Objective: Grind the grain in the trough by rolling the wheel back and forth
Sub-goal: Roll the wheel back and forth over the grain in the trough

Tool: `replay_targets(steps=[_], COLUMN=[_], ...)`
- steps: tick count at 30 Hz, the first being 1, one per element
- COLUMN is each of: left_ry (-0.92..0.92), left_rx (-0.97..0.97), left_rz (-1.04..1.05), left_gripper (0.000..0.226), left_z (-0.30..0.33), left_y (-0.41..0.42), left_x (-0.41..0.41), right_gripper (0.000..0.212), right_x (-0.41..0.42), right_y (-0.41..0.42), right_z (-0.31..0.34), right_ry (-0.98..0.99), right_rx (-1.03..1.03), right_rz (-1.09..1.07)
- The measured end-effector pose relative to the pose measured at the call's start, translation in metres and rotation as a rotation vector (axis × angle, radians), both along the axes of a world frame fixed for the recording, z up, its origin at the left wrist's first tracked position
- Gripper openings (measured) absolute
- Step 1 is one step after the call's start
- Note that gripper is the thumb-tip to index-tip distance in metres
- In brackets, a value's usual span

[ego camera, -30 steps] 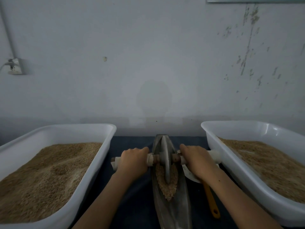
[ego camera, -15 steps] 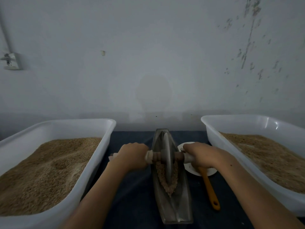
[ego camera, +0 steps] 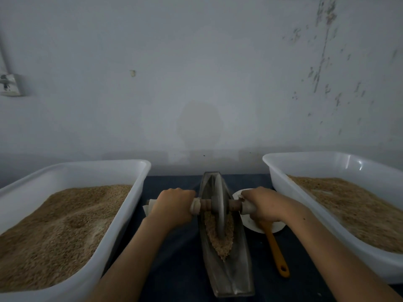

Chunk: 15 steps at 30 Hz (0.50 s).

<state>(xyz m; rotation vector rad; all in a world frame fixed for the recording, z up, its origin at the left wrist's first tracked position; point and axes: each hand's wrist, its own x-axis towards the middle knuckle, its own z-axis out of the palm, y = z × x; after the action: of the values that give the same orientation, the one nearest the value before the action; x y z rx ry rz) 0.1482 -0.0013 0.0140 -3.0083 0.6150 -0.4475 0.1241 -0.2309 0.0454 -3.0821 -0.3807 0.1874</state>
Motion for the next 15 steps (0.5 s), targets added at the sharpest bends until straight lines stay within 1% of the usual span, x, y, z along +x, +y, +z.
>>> replay_targets(steps=[3, 6, 8, 10, 13, 15], left_ry=[0.221, 0.306, 0.268, 0.159, 0.031, -0.037], left_rx=[0.033, -0.005, -0.073, -0.129, -0.147, -0.144], left_rz=[-0.036, -0.049, -0.041, -0.013, 0.027, 0.040], left_gripper=[0.014, 0.017, 0.022, 0.028, 0.032, 0.030], left_z=[0.007, 0.005, 0.000, -0.006, -0.014, -0.015], left_y=[0.004, 0.008, 0.009, 0.011, 0.010, 0.006], left_x=[0.001, 0.004, 0.007, 0.009, 0.010, 0.009], right_gripper=[0.033, 0.036, 0.034, 0.029, 0.025, 0.022], right_x=[-0.002, -0.002, 0.000, 0.003, 0.008, 0.010], right_y=[-0.003, -0.001, 0.002, 0.005, 0.008, 0.008], right_z=[0.004, 0.005, 0.005, 0.002, -0.007, -0.014], right_ry=[0.064, 0.050, 0.014, -0.080, -0.270, -0.355], right_rx=[-0.022, -0.052, -0.088, -0.113, -0.103, -0.083], right_rz=[-0.005, -0.008, -0.010, 0.000, 0.003, -0.009])
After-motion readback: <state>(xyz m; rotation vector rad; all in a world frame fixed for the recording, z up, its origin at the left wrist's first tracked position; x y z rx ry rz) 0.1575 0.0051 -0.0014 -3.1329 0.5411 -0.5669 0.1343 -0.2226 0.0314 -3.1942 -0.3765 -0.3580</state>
